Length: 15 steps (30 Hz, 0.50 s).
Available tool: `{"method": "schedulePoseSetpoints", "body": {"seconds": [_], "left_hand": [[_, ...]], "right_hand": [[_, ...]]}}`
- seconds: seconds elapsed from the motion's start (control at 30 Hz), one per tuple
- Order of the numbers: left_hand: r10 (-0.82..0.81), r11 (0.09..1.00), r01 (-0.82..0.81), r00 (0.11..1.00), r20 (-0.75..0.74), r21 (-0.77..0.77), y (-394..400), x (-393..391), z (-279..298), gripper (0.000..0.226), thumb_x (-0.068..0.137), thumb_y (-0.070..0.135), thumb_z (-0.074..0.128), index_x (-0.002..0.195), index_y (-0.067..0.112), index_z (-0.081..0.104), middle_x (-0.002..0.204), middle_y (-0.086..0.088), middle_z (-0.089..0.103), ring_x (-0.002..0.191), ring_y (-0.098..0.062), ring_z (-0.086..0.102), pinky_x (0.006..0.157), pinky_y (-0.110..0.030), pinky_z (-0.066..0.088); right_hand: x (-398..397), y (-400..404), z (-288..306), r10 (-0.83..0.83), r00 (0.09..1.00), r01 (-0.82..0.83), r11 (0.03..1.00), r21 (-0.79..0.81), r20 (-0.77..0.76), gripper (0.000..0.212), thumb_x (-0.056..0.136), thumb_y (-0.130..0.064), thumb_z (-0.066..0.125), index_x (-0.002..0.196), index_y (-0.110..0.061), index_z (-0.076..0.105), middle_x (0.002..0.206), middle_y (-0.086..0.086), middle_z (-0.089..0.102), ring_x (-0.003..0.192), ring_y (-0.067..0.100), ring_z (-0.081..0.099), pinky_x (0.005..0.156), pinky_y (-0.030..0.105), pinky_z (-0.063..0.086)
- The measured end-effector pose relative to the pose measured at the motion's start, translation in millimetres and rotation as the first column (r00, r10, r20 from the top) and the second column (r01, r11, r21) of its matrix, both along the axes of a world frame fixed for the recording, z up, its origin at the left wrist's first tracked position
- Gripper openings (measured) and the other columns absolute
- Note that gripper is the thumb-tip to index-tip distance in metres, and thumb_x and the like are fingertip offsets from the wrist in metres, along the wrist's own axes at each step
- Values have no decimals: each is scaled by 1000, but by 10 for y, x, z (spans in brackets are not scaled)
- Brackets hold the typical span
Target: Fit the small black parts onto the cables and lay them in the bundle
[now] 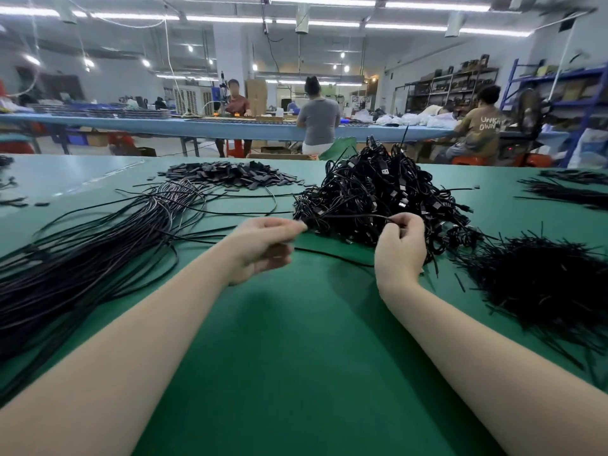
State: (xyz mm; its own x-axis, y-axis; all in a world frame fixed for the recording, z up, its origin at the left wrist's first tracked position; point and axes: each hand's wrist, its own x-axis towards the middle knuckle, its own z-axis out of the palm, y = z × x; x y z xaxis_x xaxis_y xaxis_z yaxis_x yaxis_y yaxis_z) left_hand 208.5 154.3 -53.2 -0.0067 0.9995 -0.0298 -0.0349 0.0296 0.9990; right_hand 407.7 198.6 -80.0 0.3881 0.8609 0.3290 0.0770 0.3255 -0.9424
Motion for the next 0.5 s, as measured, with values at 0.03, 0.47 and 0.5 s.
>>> {"method": "schedulePoseSetpoints", "body": {"seconds": [0.03, 0.47, 0.5], "left_hand": [[59, 998, -59, 989, 133, -3, 1, -57, 30, 33, 63, 31, 80, 87, 12, 66, 61, 4, 62, 52, -8, 57, 52, -21, 53], [197, 939, -345, 513, 835, -9, -41, -236, 446, 21, 75, 22, 81, 64, 12, 66, 62, 3, 68, 52, -7, 65, 53, -21, 55], [166, 943, -331, 528, 833, 22, -40, -196, 460, 21, 76, 22, 80, 63, 11, 67, 63, 2, 68, 54, -8, 65, 57, -21, 57]], "right_hand": [[-27, -29, -4, 58, 994, -61, 998, 29, 94, 21, 89, -10, 43, 84, -30, 49, 64, -6, 49, 44, 1, 39, 43, 21, 33], [-306, -418, -105, 335, 383, -674, 739, 13, 861, 16, 98, -33, 47, 95, -27, 61, 59, -22, 51, 51, 7, 43, 52, 25, 33], [-306, -422, -103, 333, 375, -673, 739, 8, 865, 15, 98, -33, 47, 96, -28, 61, 60, -24, 51, 51, 6, 44, 52, 25, 33]]}}
